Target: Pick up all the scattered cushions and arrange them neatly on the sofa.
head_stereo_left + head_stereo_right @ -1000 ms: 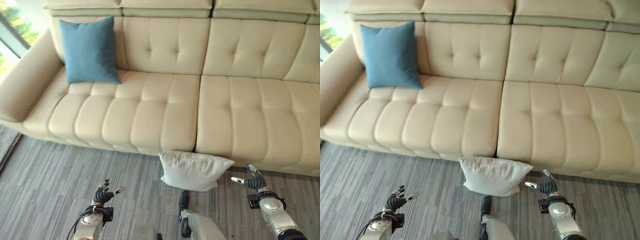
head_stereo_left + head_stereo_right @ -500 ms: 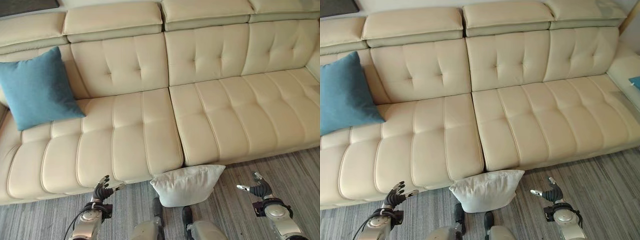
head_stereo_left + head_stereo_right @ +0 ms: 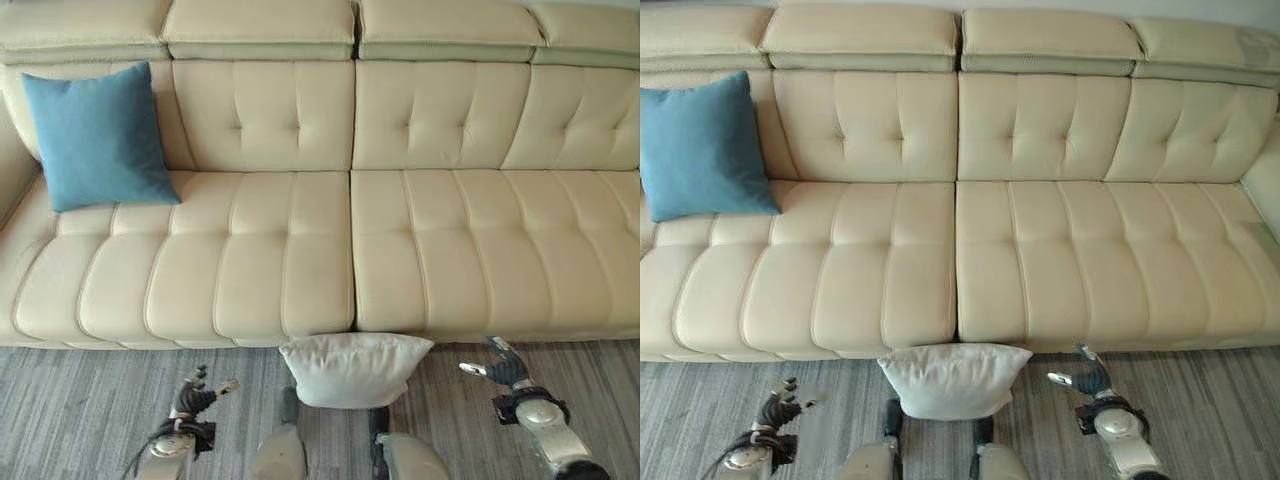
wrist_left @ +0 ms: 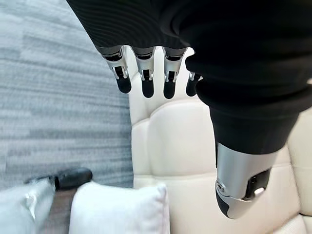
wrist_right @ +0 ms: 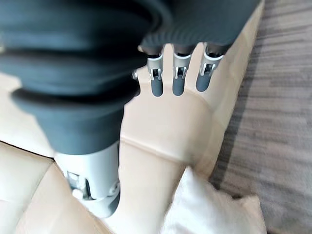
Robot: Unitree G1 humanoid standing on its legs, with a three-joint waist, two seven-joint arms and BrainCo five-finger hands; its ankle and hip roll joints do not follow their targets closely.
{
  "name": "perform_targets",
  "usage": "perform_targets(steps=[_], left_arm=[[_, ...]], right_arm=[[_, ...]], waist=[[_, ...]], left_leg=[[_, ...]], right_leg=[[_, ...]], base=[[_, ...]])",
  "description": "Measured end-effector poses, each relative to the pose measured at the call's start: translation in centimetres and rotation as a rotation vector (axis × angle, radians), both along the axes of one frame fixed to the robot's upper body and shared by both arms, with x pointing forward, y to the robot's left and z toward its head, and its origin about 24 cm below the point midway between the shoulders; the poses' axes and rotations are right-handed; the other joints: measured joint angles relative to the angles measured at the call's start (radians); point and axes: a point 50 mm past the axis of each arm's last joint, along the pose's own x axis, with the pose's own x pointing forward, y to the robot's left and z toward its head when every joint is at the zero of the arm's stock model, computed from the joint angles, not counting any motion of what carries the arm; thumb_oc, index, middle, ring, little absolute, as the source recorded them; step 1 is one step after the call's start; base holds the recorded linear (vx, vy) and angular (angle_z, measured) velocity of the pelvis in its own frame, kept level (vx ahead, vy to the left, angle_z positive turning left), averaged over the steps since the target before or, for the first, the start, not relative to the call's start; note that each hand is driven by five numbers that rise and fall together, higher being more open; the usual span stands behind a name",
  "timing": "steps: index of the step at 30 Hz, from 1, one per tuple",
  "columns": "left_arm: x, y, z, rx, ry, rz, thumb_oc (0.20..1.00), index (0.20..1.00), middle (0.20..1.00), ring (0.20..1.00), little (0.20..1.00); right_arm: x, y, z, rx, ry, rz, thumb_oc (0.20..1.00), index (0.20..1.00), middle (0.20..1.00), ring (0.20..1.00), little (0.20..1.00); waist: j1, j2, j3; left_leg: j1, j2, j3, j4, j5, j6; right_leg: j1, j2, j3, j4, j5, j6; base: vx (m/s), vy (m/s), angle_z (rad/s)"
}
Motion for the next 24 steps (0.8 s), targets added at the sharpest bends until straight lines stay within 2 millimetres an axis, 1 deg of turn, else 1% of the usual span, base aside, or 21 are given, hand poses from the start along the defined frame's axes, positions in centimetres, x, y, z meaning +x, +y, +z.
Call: perform_targets(steps=[1,2,3,4,5,6,7,8,9,10,12,14,15,16,18,19,20,21,22,23,24], left_arm=[[0.6,-0.1,0.2,0.001,-0.013,-0.004,1.0,1.0,1.0,1.0,1.0],[1.0,0.0,0.3,0.005,-0.009,0.0,1.0,1.0,1.0,1.0,1.0],[1.3,0.0,0.4,0.006,-0.017,-0.005,1.0,1.0,1.0,1.0,1.0],[1.8,-0.1,0.6,0.008,-0.028,-0.009,1.0,1.0,1.0,1.0,1.0],[2.0,0.0,0.8,0.013,-0.037,-0.008,1.0,1.0,1.0,1.0,1.0],[2.4,0.2,1.1,0.029,-0.05,-0.01,1.0,1.0,1.0,1.0,1.0],[4.2,0.2,2.1,0.051,-0.095,-0.01,1.0,1.0,1.0,1.0,1.0],[5.1,0.5,2.7,0.056,-0.122,-0.003,1.0,1.0,1.0,1.0,1.0],[6.3,1.0,3.7,0.067,-0.156,0.017,1.0,1.0,1.0,1.0,1.0],[7.4,1.0,4.5,0.067,-0.19,0.023,1.0,1.0,1.0,1.0,1.0],[9.3,0.7,5.9,0.082,-0.246,0.018,1.0,1.0,1.0,1.0,1.0],[10.9,0.8,7.6,0.107,-0.306,0.006,1.0,1.0,1.0,1.0,1.0],[11.9,0.6,8.6,0.116,-0.338,-0.004,1.0,1.0,1.0,1.0,1.0],[14.0,0.2,10.8,0.14,-0.407,-0.038,1.0,1.0,1.0,1.0,1.0],[15.4,-0.1,12.8,0.182,-0.451,-0.089,1.0,1.0,1.0,1.0,1.0],[16.7,-0.2,14.7,0.196,-0.507,-0.1,1.0,1.0,1.0,1.0,1.0],[17.1,-0.3,15.5,0.214,-0.525,-0.113,1.0,1.0,1.0,1.0,1.0],[17.5,-0.5,16.1,0.222,-0.538,-0.125,1.0,1.0,1.0,1.0,1.0],[18.4,-1.0,17.4,0.238,-0.578,-0.141,1.0,1.0,1.0,1.0,1.0],[18.7,-1.3,18.0,0.242,-0.594,-0.149,1.0,1.0,1.0,1.0,1.0],[19.3,-1.8,19.1,0.245,-0.632,-0.15,1.0,1.0,1.0,1.0,1.0]], right_arm=[[0.1,-0.1,0.0,-0.002,0.001,-0.006,1.0,1.0,1.0,1.0,1.0],[0.6,-0.2,0.1,-0.009,-0.005,-0.016,1.0,1.0,1.0,1.0,1.0],[0.5,-0.3,0.1,-0.016,-0.006,-0.024,1.0,1.0,1.0,1.0,1.0],[0.5,-0.4,-0.1,-0.018,0.002,-0.032,1.0,1.0,1.0,1.0,1.0],[0.1,-0.4,-0.5,-0.016,0.02,-0.045,1.0,1.0,1.0,1.0,1.0],[0.5,-0.4,-0.5,-0.021,0.016,-0.062,1.0,1.0,1.0,1.0,1.0],[1.8,-0.6,0.0,-0.039,-0.014,-0.09,1.0,1.0,1.0,1.0,1.0],[2.7,-0.4,0.3,-0.041,-0.026,-0.101,1.0,1.0,1.0,1.0,1.0],[4.5,-0.1,1.2,-0.032,-0.067,-0.121,1.0,1.0,1.0,1.0,1.0],[5.5,0.1,1.9,-0.027,-0.101,-0.123,1.0,1.0,1.0,1.0,1.0],[7.4,0.4,3.1,-0.012,-0.153,-0.159,1.0,1.0,1.0,1.0,1.0],[9.1,0.4,4.6,-0.011,-0.208,-0.184,1.0,1.0,1.0,1.0,1.0],[9.9,0.4,5.4,-0.009,-0.236,-0.191,1.0,1.0,1.0,1.0,1.0],[11.4,0.9,6.9,-0.008,-0.282,-0.176,1.0,1.0,1.0,1.0,1.0],[12.7,1.4,8.3,-0.016,-0.317,-0.156,1.0,1.0,1.0,1.0,1.0],[14.1,2.0,10.1,-0.014,-0.372,-0.139,1.0,1.0,1.0,1.0,1.0],[14.8,2.4,11.0,-0.016,-0.393,-0.125,1.0,1.0,1.0,1.0,1.0],[15.3,2.6,11.6,-0.017,-0.412,-0.119,1.0,1.0,1.0,1.0,1.0],[16.5,3.2,13.6,-0.033,-0.469,-0.091,1.0,1.0,1.0,1.0,1.0],[17.1,3.4,14.7,-0.042,-0.498,-0.082,1.0,1.0,1.0,1.0,1.0],[17.8,3.7,16.3,-0.055,-0.541,-0.071,1.0,1.0,1.0,1.0,1.0]], waist=[[0.001,0.008,0.001],[0.006,0.011,0.005],[0.002,0.009,0.009],[-0.006,0.004,0.017],[-0.011,-0.008,0.024],[-0.022,-0.002,0.025],[-0.038,0.007,0.055],[-0.038,0.0,0.073],[-0.036,-0.008,0.115],[-0.04,-0.002,0.151],[-0.045,-0.006,0.191],[-0.049,-0.002,0.211],[-0.05,-0.001,0.243],[-0.059,0.001,0.285],[-0.059,0.0,0.288],[-0.066,0.0,0.321],[-0.069,0.0,0.323],[-0.069,-0.001,0.325],[-0.068,-0.001,0.323],[-0.069,0.0,0.323],[-0.069,0.0,0.324]], left_leg=[[-0.025,0.01,-0.003,0.002,0.01,-0.017],[-0.06,0.008,0.008,0.027,-0.033,0.023],[-0.082,0.0,0.016,0.068,-0.063,0.051],[-0.086,-0.014,0.036,0.103,-0.092,0.053],[-0.088,-0.021,0.057,0.124,-0.114,0.05],[-0.091,-0.022,0.093,0.153,-0.139,0.054],[-0.125,-0.035,0.119,0.153,-0.149,0.047],[-0.164,-0.046,0.127,0.164,-0.146,0.049],[-0.227,-0.056,0.147,0.194,-0.14,0.058],[-0.241,-0.059,0.152,0.2,-0.135,0.057],[-0.308,-0.062,0.173,0.245,-0.138,0.061],[-0.404,-0.058,0.177,0.306,-0.147,0.073],[-0.423,-0.058,0.178,0.324,-0.149,0.077],[-0.48,-0.055,0.18,0.367,-0.153,0.082],[-0.574,-0.047,0.182,0.419,-0.165,0.086],[-0.614,-0.041,0.185,0.447,-0.165,0.087],[-0.649,-0.033,0.185,0.478,-0.172,0.096],[-0.673,-0.025,0.185,0.501,-0.185,0.093],[-0.723,-0.014,0.183,0.543,-0.196,0.096],[-0.759,-0.01,0.178,0.574,-0.204,0.101],[-0.806,-0.004,0.174,0.608,-0.218,0.1]], right_leg=[[-0.027,0.003,-0.015,0.016,-0.005,-0.009],[-0.062,-0.006,-0.037,0.036,-0.002,-0.027],[-0.078,-0.027,-0.053,0.051,-0.004,-0.032],[-0.081,-0.045,-0.062,0.056,-0.015,-0.048],[-0.101,-0.061,-0.064,0.069,-0.007,-0.036],[-0.126,-0.079,-0.064,0.099,-0.028,-0.035],[-0.224,-0.11,-0.041,0.175,-0.049,0.0],[-0.275,-0.122,-0.022,0.204,-0.052,0.004],[-0.351,-0.126,0.014,0.23,-0.04,0.016],[-0.359,-0.129,0.017,0.227,-0.025,0.023],[-0.429,-0.129,0.062,0.24,-0.019,0.03],[-0.515,-0.127,0.085,0.266,-0.017,0.033],[-0.529,-0.128,0.089,0.277,-0.008,0.034],[-0.585,-0.128,0.104,0.299,0.004,0.034],[-0.677,-0.124,0.118,0.341,0.003,0.032],[-0.718,-0.124,0.12,0.359,0.011,0.024],[-0.749,-0.116,0.123,0.375,0.013,0.022],[-0.771,-0.111,0.128,0.385,0.013,0.019],[-0.819,-0.105,0.128,0.414,0.011,0.016],[-0.853,-0.104,0.129,0.441,0.008,0.011],[-0.901,-0.104,0.129,0.477,-0.002,0.0]], base=[[-0.09,-0.017,0.31],[-0.2,0.008,0.34],[-0.16,0.018,0.42],[-0.17,0.038,0.42],[-0.11,0.029,0.39],[-0.25,0.091,0.39],[-0.19,0.077,0.26],[-0.17,0.126,-0.06],[-0.03,0.066,-0.3],[-0.07,0.08,-0.28],[-0.16,0.051,-0.23],[-0.14,0.041,-0.24],[-0.17,0.037,-0.05],[-0.12,0.024,-0.02],[-0.08,0.008,-0.08],[-0.11,-0.001,-0.12],[-0.09,-0.012,-0.16],[-0.09,-0.061,-0.24],[-0.05,-0.053,-0.21],[-0.04,-0.048,-0.17],[0.0,-0.033,-0.05]])
